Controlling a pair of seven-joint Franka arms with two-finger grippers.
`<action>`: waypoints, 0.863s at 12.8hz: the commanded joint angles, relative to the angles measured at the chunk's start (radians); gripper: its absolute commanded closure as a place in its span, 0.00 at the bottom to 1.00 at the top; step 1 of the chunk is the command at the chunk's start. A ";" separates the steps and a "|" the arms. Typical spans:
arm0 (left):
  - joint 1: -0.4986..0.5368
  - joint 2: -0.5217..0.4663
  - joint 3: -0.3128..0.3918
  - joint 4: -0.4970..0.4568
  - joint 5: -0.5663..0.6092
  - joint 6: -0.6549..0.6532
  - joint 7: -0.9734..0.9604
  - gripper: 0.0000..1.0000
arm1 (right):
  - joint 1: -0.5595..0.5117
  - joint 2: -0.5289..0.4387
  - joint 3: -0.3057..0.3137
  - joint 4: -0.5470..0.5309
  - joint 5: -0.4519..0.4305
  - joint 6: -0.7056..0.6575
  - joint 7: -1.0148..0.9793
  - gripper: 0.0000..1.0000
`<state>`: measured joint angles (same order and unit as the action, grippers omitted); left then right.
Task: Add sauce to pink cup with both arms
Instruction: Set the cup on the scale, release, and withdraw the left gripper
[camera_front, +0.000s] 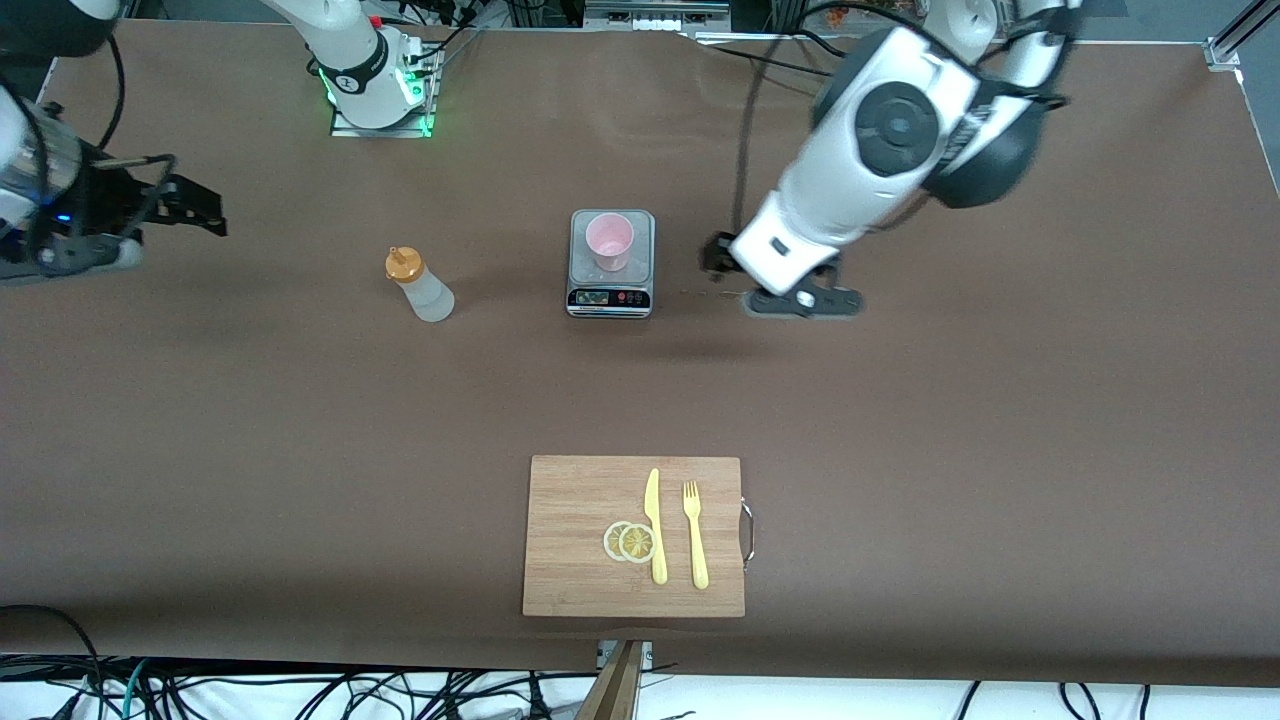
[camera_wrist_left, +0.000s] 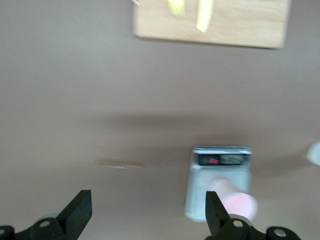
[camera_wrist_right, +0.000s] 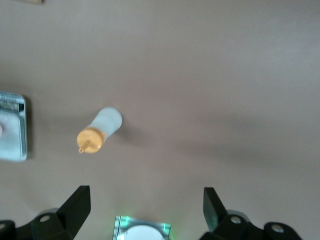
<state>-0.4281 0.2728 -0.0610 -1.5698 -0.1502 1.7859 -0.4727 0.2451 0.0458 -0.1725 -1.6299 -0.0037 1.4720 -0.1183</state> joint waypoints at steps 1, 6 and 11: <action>0.136 -0.050 -0.013 0.031 0.058 -0.121 0.164 0.00 | 0.009 0.017 0.007 0.042 -0.004 -0.056 -0.007 0.00; 0.360 -0.104 -0.010 0.027 0.119 -0.267 0.484 0.00 | 0.009 0.020 0.007 0.021 0.066 -0.118 -0.298 0.00; 0.451 -0.113 0.036 0.036 0.124 -0.410 0.623 0.00 | 0.002 0.019 0.002 -0.046 0.137 -0.072 -0.547 0.00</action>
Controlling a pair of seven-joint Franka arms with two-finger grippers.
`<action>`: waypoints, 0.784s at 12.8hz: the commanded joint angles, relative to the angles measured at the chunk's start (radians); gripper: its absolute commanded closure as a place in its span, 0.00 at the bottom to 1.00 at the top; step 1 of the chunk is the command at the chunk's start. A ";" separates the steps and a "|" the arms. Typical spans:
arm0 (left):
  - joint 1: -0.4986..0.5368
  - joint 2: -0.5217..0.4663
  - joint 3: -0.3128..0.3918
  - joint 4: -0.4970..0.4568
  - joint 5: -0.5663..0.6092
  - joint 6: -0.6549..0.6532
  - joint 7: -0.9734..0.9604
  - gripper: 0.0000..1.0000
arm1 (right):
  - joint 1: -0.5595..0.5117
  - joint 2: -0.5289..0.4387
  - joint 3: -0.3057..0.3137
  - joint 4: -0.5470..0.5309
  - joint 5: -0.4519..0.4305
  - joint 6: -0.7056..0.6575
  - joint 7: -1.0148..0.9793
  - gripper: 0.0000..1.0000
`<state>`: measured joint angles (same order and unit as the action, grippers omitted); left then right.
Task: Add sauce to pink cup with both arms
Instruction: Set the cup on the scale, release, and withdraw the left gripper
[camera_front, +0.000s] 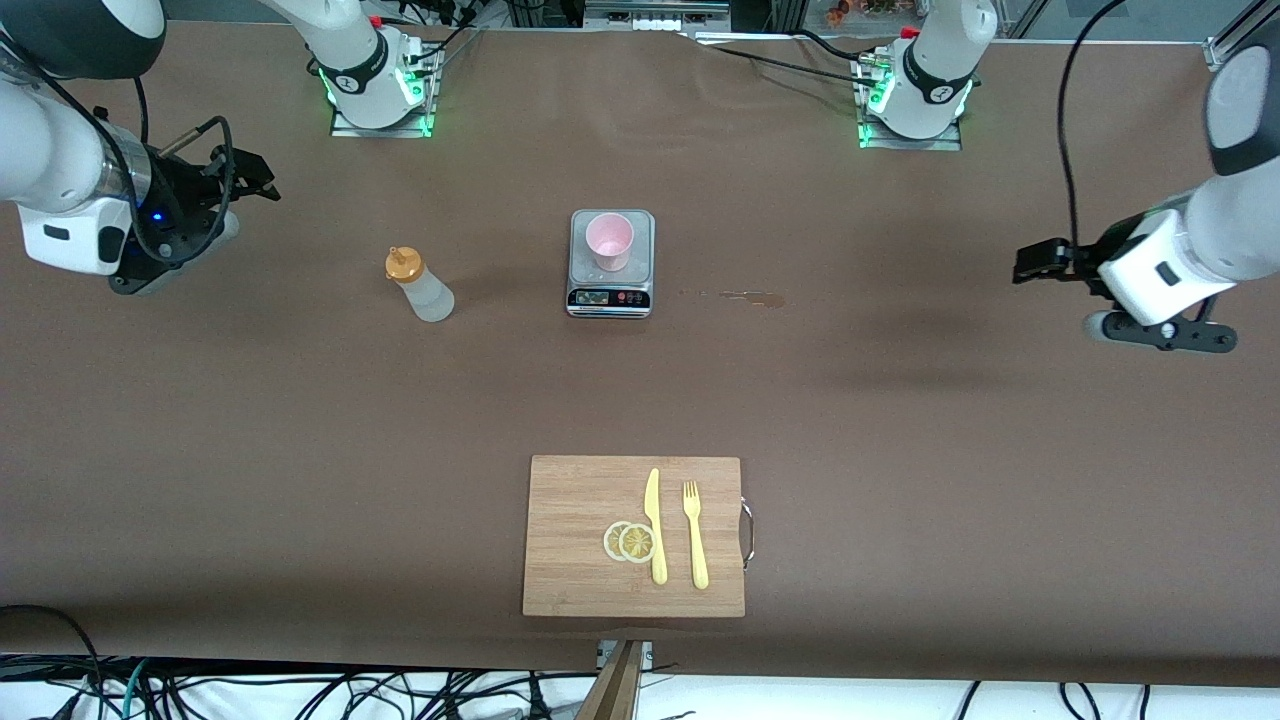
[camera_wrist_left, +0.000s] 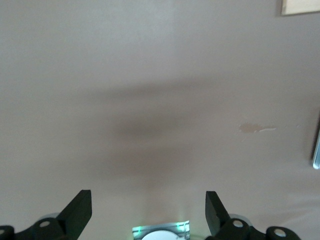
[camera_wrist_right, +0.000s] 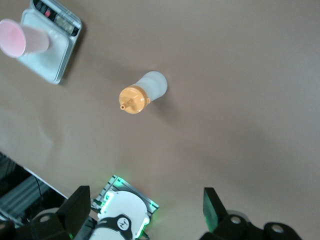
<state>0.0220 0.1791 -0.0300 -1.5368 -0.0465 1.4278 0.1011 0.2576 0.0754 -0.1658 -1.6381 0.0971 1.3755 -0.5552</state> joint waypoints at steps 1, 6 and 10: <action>0.001 -0.036 0.002 0.003 0.025 -0.087 0.046 0.00 | -0.012 -0.020 -0.009 -0.080 0.050 0.063 -0.176 0.00; -0.001 -0.073 -0.005 -0.014 0.091 -0.090 0.055 0.00 | -0.102 -0.014 -0.011 -0.255 0.170 0.238 -0.559 0.00; -0.016 -0.076 -0.002 -0.019 0.094 -0.087 0.055 0.00 | -0.216 0.093 -0.012 -0.301 0.338 0.261 -0.958 0.00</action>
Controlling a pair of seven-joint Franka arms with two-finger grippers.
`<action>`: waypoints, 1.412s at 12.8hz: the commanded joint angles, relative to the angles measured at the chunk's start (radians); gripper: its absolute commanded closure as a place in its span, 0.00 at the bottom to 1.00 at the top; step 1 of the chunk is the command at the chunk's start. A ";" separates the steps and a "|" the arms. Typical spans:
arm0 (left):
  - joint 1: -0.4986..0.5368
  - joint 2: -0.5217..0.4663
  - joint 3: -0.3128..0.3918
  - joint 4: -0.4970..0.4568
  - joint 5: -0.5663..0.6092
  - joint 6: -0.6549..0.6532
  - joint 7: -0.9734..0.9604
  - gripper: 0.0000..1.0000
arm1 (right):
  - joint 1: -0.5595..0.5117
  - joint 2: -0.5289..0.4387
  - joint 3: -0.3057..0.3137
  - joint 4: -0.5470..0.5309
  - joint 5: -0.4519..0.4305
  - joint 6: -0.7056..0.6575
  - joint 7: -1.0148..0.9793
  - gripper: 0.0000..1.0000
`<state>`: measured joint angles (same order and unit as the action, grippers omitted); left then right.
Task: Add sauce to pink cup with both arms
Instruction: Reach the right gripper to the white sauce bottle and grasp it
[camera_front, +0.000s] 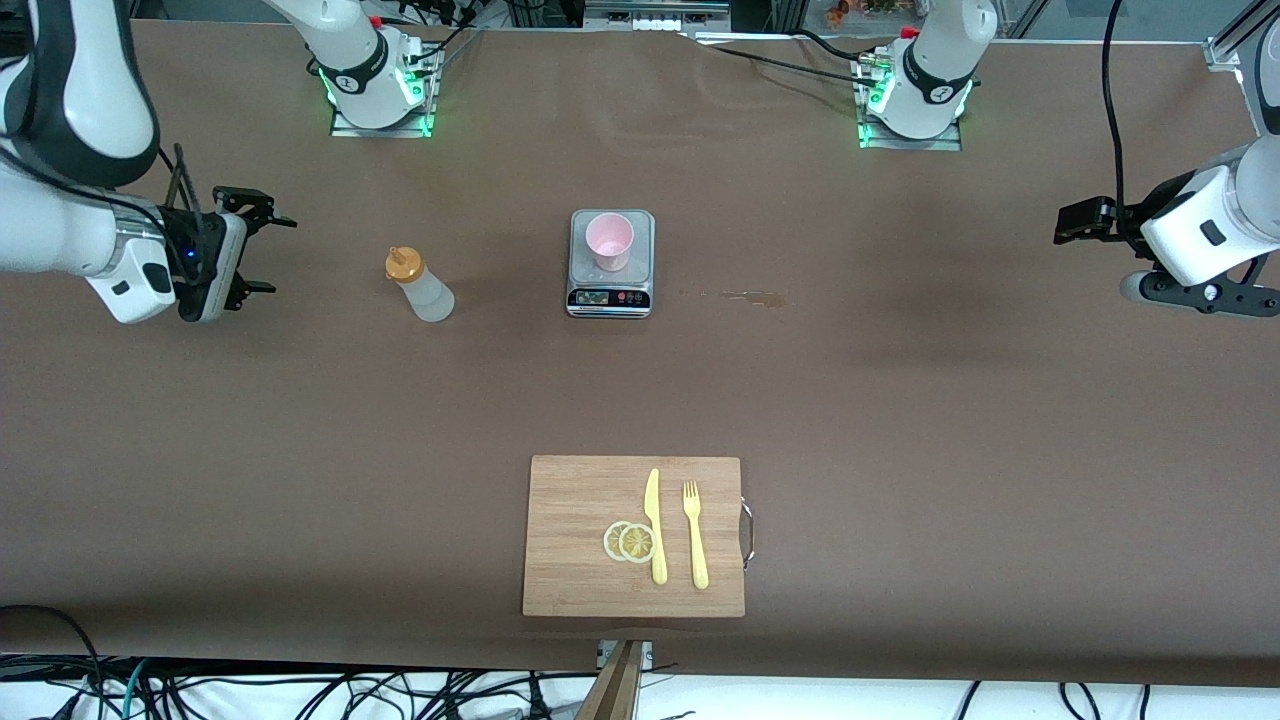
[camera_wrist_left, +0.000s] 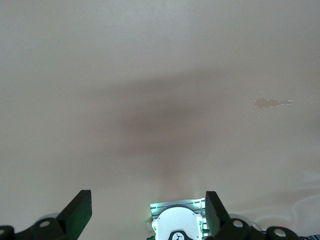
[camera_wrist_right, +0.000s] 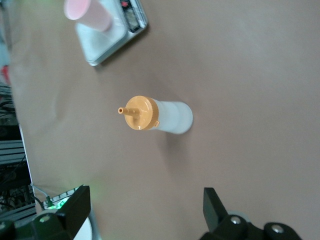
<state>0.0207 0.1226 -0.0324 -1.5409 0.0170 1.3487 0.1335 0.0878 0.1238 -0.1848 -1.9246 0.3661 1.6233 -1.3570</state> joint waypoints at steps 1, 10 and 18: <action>-0.007 -0.005 -0.001 -0.010 0.031 -0.003 0.024 0.00 | -0.066 0.075 0.007 -0.016 0.106 0.009 -0.245 0.00; -0.010 0.002 -0.004 -0.004 0.029 -0.002 0.026 0.00 | -0.141 0.393 0.005 -0.094 0.525 -0.111 -1.089 0.00; -0.005 0.003 -0.003 -0.002 0.028 -0.002 0.026 0.00 | -0.137 0.465 0.013 -0.188 0.677 -0.115 -1.379 0.00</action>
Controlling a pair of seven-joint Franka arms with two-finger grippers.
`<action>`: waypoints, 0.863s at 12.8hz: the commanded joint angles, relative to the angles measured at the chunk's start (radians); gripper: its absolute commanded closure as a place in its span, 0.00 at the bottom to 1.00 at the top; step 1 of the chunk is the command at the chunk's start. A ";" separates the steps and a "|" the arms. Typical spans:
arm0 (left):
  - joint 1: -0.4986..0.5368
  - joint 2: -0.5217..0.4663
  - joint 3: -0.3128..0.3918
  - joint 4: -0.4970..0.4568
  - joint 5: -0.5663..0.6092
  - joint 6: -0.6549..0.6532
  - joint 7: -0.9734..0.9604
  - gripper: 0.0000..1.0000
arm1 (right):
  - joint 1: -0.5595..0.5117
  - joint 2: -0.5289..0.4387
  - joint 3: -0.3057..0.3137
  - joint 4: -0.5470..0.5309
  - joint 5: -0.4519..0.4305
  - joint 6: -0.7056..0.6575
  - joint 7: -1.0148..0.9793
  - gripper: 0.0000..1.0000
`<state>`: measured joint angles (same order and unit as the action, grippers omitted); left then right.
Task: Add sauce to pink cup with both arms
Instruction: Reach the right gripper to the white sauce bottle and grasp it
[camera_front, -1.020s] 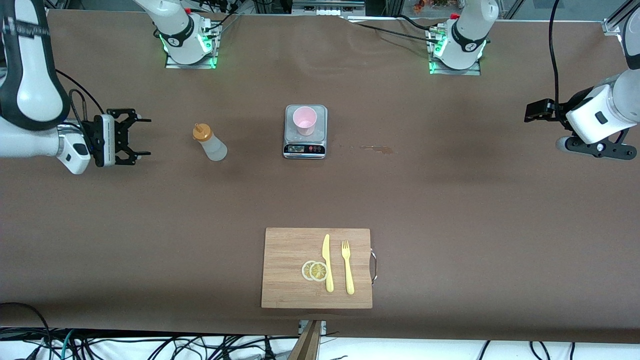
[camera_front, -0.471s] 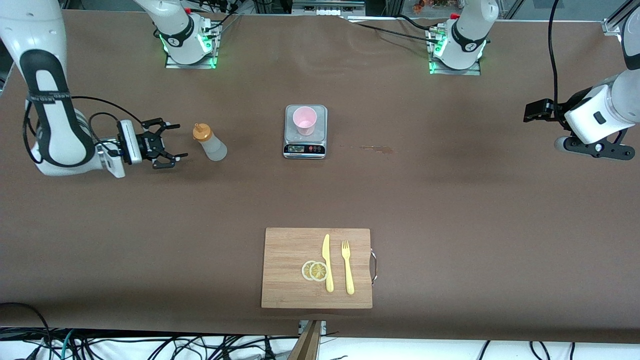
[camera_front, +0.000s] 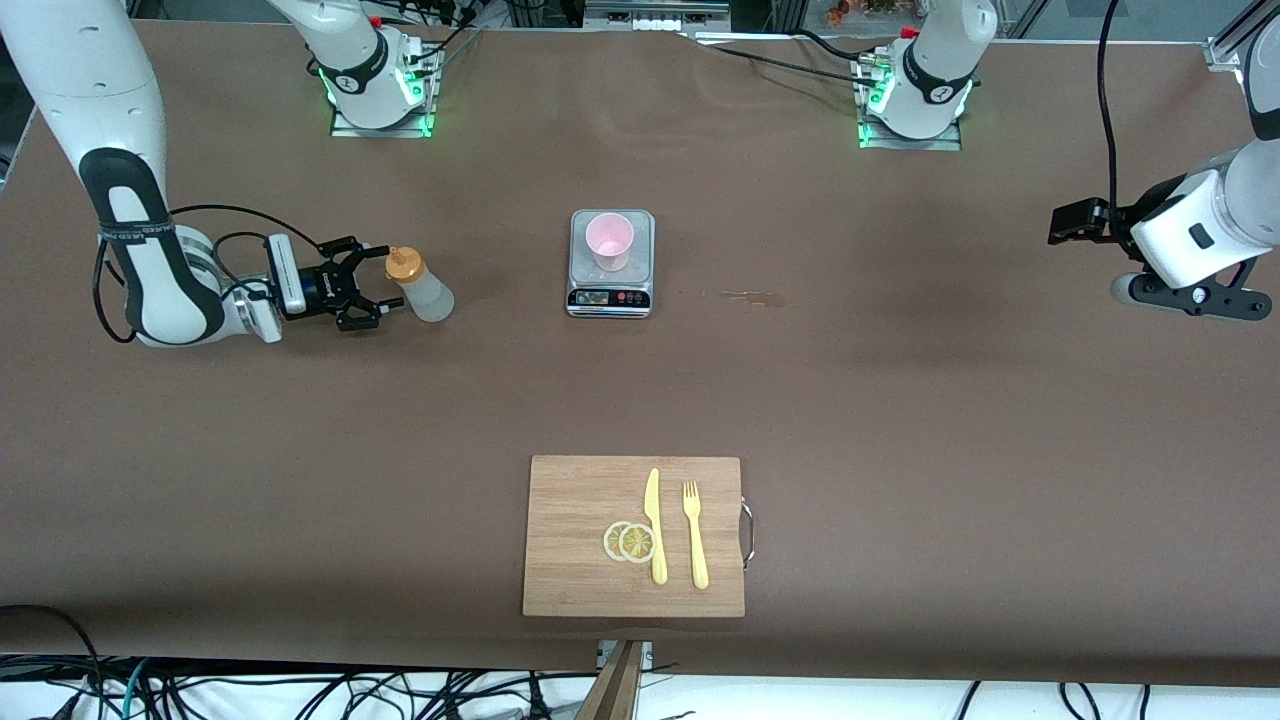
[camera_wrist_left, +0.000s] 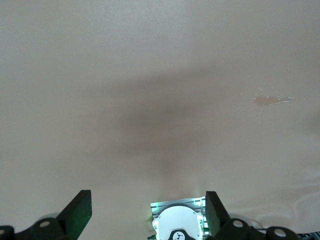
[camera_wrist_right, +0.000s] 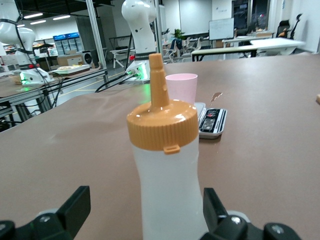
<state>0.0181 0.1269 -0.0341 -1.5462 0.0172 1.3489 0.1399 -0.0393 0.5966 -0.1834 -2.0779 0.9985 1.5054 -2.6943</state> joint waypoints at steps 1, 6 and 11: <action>-0.003 0.000 -0.001 0.003 0.027 -0.002 0.020 0.00 | -0.007 0.002 0.016 -0.040 0.069 0.004 -0.061 0.00; -0.004 0.007 -0.001 0.020 0.027 -0.002 0.020 0.00 | 0.024 0.058 0.047 -0.039 0.185 0.024 -0.136 0.00; -0.006 0.008 -0.001 0.021 0.027 -0.002 0.021 0.00 | 0.050 0.058 0.056 -0.039 0.236 0.053 -0.148 0.00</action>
<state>0.0175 0.1270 -0.0342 -1.5449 0.0172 1.3507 0.1400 0.0080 0.6573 -0.1277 -2.1036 1.2096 1.5468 -2.7418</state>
